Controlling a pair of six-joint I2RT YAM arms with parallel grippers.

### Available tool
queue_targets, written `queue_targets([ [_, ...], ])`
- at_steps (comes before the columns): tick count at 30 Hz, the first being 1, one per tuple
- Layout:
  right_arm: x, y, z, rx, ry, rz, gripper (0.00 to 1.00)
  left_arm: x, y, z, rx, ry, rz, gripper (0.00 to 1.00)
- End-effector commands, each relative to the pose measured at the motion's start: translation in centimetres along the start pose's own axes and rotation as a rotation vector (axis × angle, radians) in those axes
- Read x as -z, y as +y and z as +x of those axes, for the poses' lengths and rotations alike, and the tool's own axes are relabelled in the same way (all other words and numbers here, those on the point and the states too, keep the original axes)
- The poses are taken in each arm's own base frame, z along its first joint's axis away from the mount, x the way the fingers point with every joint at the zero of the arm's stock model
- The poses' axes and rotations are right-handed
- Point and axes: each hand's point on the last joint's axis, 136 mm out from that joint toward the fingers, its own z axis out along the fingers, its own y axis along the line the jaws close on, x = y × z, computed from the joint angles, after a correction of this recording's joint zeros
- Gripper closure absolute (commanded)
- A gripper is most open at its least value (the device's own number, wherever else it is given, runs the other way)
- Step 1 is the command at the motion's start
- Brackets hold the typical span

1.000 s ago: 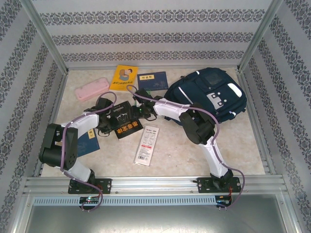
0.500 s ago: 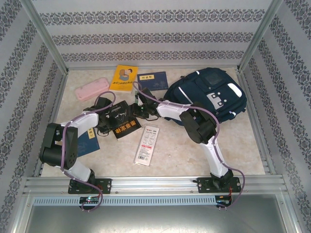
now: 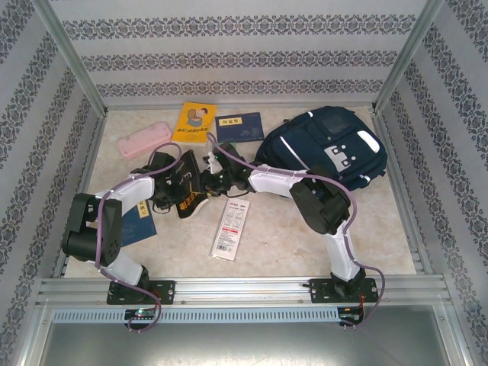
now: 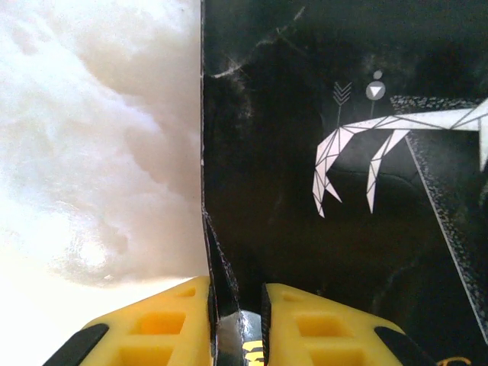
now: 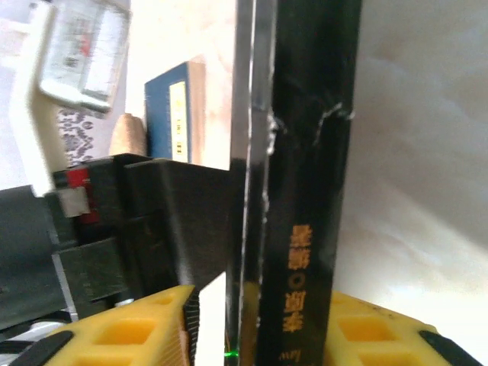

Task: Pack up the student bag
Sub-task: Pick up the book from the center of the table.

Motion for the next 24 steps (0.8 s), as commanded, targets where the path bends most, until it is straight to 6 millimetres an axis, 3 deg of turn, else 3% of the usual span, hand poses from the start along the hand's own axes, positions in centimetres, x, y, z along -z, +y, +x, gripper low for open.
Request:
queue_targets([
  [1,0.0,-0.5,1.6,0.022,0.056,0.043,0.65,-0.3,0.2,1.3,-0.029,0.040,-0.016,0.77],
  [3,0.7,-1.3,1.2,0.036,0.030,0.096,0.74,0.3,0.1,1.1,-0.030,0.027,-0.011,0.77],
  [5,1.5,-1.5,0.6,0.036,0.002,0.105,0.97,1.1,-0.3,0.9,-0.031,0.012,0.002,0.76],
  [6,1.9,-1.3,0.2,0.031,-0.010,0.089,1.00,1.6,-0.5,0.8,-0.030,0.004,0.015,0.75],
  [9,3.9,-0.2,-1.2,0.032,-0.068,0.040,1.00,3.9,-2.3,0.0,-0.024,-0.046,0.107,0.69],
  [15,10.0,2.3,-4.1,0.049,-0.202,-0.033,1.00,10.1,-8.1,-2.4,-0.014,-0.170,0.412,0.32],
  [20,14.8,4.6,-6.1,0.032,-0.283,-0.162,1.00,13.6,-12.7,-4.3,0.020,-0.179,0.661,0.25],
  [24,17.9,6.5,-7.2,0.028,-0.337,-0.260,1.00,14.4,-14.9,-5.5,0.065,-0.161,0.795,0.20],
])
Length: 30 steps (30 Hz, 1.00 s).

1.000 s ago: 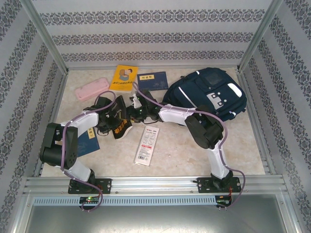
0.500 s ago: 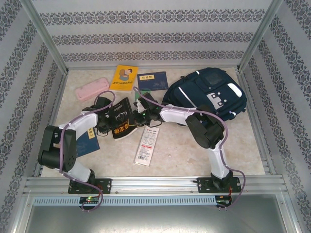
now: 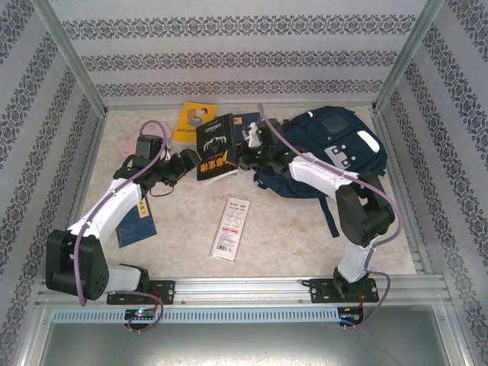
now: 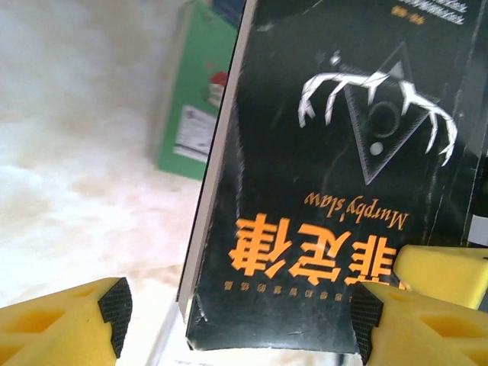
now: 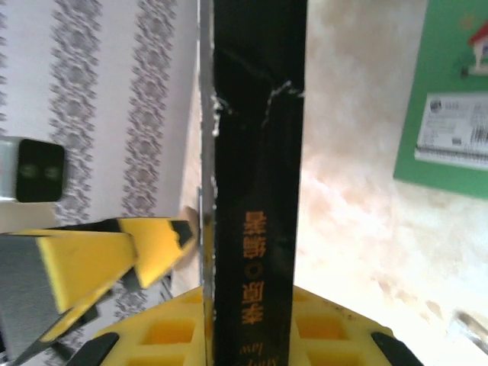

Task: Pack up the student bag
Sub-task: Pass the book.

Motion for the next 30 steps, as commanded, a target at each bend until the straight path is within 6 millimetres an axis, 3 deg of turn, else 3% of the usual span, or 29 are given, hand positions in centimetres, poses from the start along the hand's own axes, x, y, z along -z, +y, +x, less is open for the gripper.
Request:
queue_targets([
  [1,2.5,6.0,-1.1,0.061,-0.033,-0.203,1.00,-0.2,-4.2,-2.1,0.058,-0.013,0.203,0.18],
  [8,4.1,9.0,-1.9,0.056,-0.052,-0.316,1.00,-2.0,-7.0,-3.7,0.147,0.020,0.396,0.11],
  [22,4.6,11.0,-3.5,0.048,-0.087,-0.396,1.00,-3.6,-7.1,-3.6,0.224,0.072,0.454,0.12],
  [25,4.1,10.6,-3.4,0.038,-0.074,-0.396,1.00,-3.1,-7.9,-4.0,0.227,0.062,0.490,0.17],
  [30,3.9,8.8,-2.8,0.027,-0.063,-0.357,1.00,-0.4,-9.4,-5.4,0.191,0.027,0.529,0.39],
])
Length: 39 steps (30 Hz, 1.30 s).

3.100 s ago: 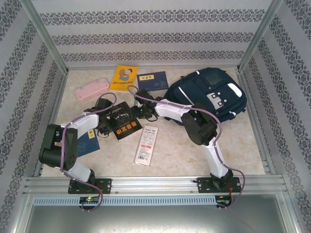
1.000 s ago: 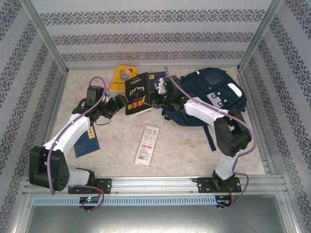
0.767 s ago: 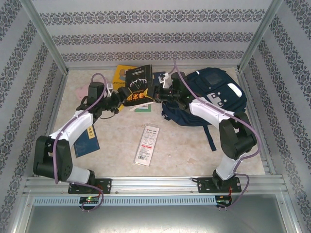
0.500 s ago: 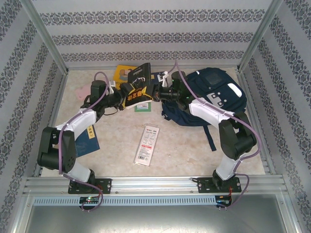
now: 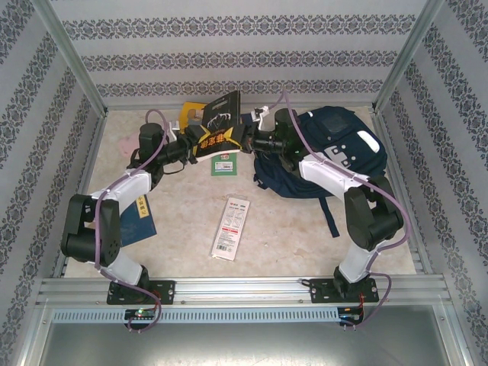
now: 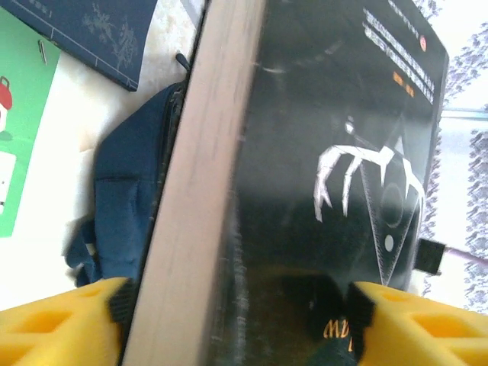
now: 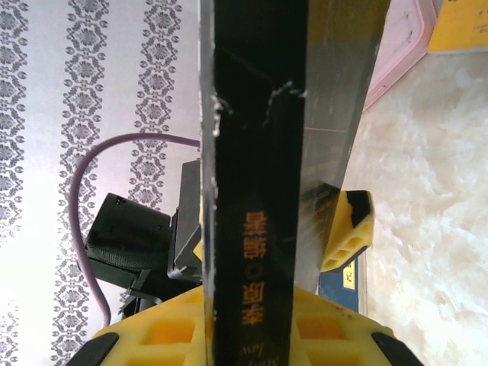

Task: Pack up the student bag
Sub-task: Pass the book, then open the student bag at the top-right of the table.

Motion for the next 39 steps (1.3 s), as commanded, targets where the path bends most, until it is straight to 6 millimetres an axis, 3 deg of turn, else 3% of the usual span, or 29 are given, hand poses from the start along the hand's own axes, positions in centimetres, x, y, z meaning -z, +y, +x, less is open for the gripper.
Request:
queue_targets([
  [1,0.3,2.2,0.8,0.105,0.027,-0.077,1.00,1.7,-4.4,-0.3,-0.082,-0.008,0.093,0.46],
  [8,0.2,-0.4,1.8,0.079,0.058,-0.036,1.00,3.2,-6.7,0.0,-0.144,-0.017,0.114,0.64],
  [12,0.1,-1.3,2.1,0.073,0.068,-0.017,1.00,3.5,-6.5,0.3,-0.161,-0.017,0.102,0.86],
  [15,0.3,-1.8,2.1,0.076,0.068,0.007,0.92,3.7,-6.1,0.5,-0.173,-0.018,0.077,1.00],
  [16,0.3,-2.0,2.2,0.080,0.068,0.021,0.90,3.7,-6.0,0.5,-0.176,-0.018,0.073,1.00],
  [19,1.2,-3.9,1.9,0.102,0.059,0.134,0.64,3.8,-5.7,0.6,-0.185,-0.022,0.056,1.00],
  [21,3.2,-6.6,1.0,0.134,0.023,0.308,0.57,4.0,-5.6,0.6,-0.194,-0.023,0.046,1.00],
  [25,8.8,-11.1,-0.6,0.311,-0.010,0.767,0.54,4.1,-4.9,0.9,-0.205,-0.018,0.015,1.00],
  [30,13.6,-13.9,-2.4,0.496,0.007,1.098,0.45,4.1,-4.6,1.0,-0.203,-0.015,0.020,1.00],
  [33,15.2,-15.9,-2.8,0.553,0.089,1.247,0.44,4.1,-4.5,1.0,-0.206,-0.014,0.011,1.00],
  [36,15.8,-18.4,-2.9,0.576,0.178,1.348,0.53,4.0,-4.4,1.0,-0.203,-0.011,0.010,1.00],
  [39,16.4,-20.1,-3.3,0.565,0.187,1.414,0.54,4.0,-4.4,1.0,-0.203,-0.009,0.011,1.00],
])
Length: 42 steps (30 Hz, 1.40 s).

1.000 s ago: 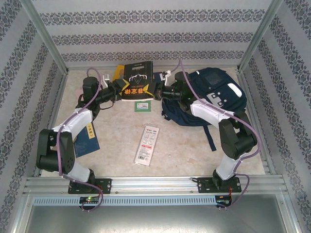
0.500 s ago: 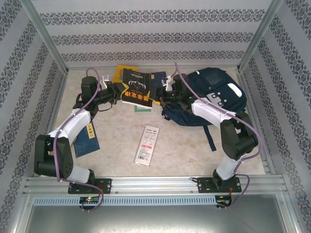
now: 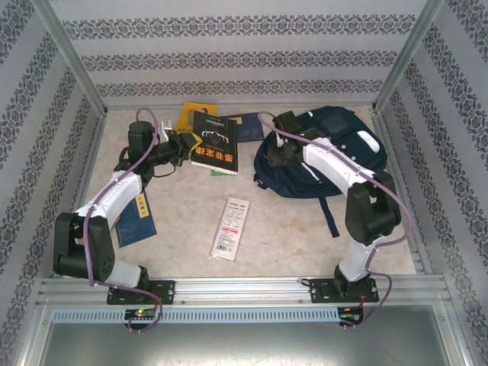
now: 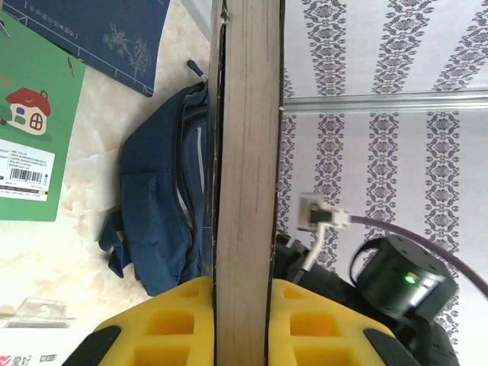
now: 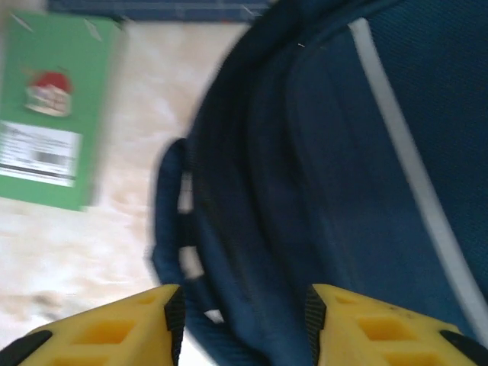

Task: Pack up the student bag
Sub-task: Open the student bag at the top-right of the table.

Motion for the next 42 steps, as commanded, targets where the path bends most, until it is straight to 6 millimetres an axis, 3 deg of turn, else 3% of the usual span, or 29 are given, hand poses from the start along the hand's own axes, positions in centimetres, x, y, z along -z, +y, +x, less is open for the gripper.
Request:
queue_targets([
  [1,-1.2,-3.0,1.6,0.088,0.081,0.165,0.54,1.1,-3.3,-0.1,-0.098,-0.015,0.074,1.00],
  [6,-2.0,-3.1,1.7,0.029,0.080,0.124,0.54,1.3,-3.2,0.2,-0.105,-0.010,0.065,1.00],
  [14,-0.5,-4.3,0.1,-0.119,-0.038,0.010,0.48,1.3,-3.1,0.3,-0.107,-0.008,0.067,1.00],
  [21,-4.1,-4.9,2.3,-0.047,0.143,0.083,0.50,1.2,-3.1,0.2,-0.100,-0.006,0.071,1.00],
  [25,-5.0,-3.7,2.9,0.003,0.160,0.089,0.47,1.4,-3.0,0.4,-0.103,-0.006,0.064,1.00],
  [29,-6.0,-4.3,3.4,0.025,0.184,0.144,0.47,1.6,-3.0,0.6,-0.101,-0.005,0.064,1.00],
  [33,-6.7,-5.3,3.6,0.034,0.194,0.202,0.56,1.6,-3.1,0.6,-0.105,-0.005,0.066,1.00],
  [37,-6.5,-5.2,3.4,0.033,0.185,0.201,0.97,1.6,-3.1,0.8,-0.106,0.001,0.067,1.00],
  [42,-3.1,-3.0,1.3,0.030,0.085,0.134,1.00,1.5,-2.4,1.2,-0.106,0.005,0.056,1.00],
])
